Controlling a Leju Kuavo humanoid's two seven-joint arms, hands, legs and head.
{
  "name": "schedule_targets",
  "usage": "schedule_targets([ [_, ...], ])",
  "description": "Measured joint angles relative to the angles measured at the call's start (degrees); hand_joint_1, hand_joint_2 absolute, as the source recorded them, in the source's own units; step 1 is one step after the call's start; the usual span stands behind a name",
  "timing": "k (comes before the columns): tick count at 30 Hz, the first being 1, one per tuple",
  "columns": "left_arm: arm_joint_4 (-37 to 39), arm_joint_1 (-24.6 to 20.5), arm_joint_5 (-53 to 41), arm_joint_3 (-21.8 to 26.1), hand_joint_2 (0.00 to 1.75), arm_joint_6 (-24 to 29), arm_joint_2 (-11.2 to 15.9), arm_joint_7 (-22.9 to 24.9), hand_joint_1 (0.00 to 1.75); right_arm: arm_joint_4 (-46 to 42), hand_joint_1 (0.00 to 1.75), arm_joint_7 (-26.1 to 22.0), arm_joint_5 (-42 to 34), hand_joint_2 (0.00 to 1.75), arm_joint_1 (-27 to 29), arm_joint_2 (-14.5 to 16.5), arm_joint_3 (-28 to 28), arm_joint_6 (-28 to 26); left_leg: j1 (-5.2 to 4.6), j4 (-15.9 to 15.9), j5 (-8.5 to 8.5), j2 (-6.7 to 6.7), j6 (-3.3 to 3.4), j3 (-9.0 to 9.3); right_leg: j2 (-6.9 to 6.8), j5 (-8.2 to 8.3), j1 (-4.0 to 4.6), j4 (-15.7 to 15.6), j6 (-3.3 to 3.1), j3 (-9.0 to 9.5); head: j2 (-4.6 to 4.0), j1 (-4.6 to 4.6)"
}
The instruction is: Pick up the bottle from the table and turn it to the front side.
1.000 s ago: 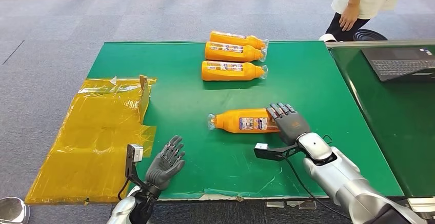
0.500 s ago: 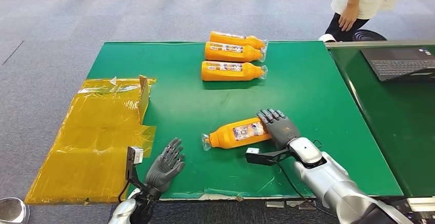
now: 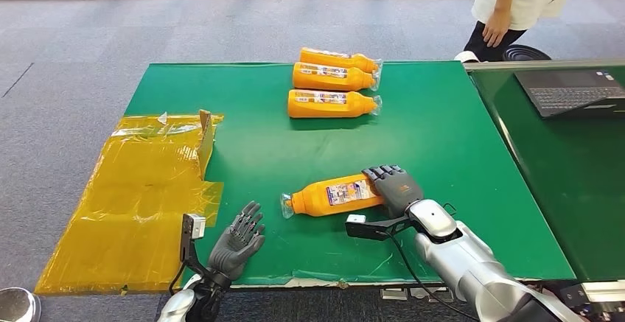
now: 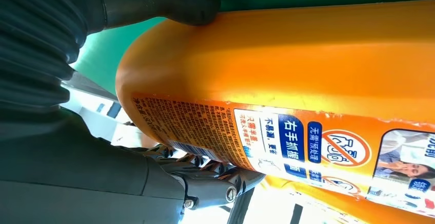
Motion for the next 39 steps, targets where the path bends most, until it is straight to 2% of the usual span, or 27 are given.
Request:
schedule_targets([
  [15,-0.45,0.31,0.48,0.01,1.75,0.21,0.07,-0.07,0.0,0.37,1.75,-2.77,-4.45,1.75,0.62,0.7,-2.23,0.81,0.01,0.0,0.0,0.02,0.0,0.1,0.03,0.0,0.01,0.0,0.0,0.1,0.01,0.0],
  [21,-2.42,1.68,0.57,0.01,1.75,1.65,0.1,-0.47,0.0,-0.73,1.75,-8.01,-14.93,1.75,3.19,2.61,-7.19,-1.42,0.02,-0.01,-0.01,0.02,-0.01,0.01,0.03,0.0,0.02,0.02,-0.01,0.04,0.01,0.0],
  [32,-7.84,4.45,-0.79,0.02,1.75,4.29,0.08,-0.53,0.0,-17.77,1.75,-12.8,-30.4,1.75,13.78,6.37,-17.63,-1.81,0.05,-0.02,0.05,-0.24,-0.06,-0.58,-0.18,-0.02,0.03,0.04,-0.04,-0.44,0.01,0.0],
  [39,-10.6,5.51,-2.25,0.03,1.75,5.18,-0.14,-0.45,0.0,-24.49,1.75,-14.29,-33.24,1.75,19.23,9.67,-20.5,-2.18,0.05,-0.02,0.03,-0.23,-0.06,-0.76,-0.17,-0.04,0.03,0.04,-0.06,-0.66,0.01,0.0],
])
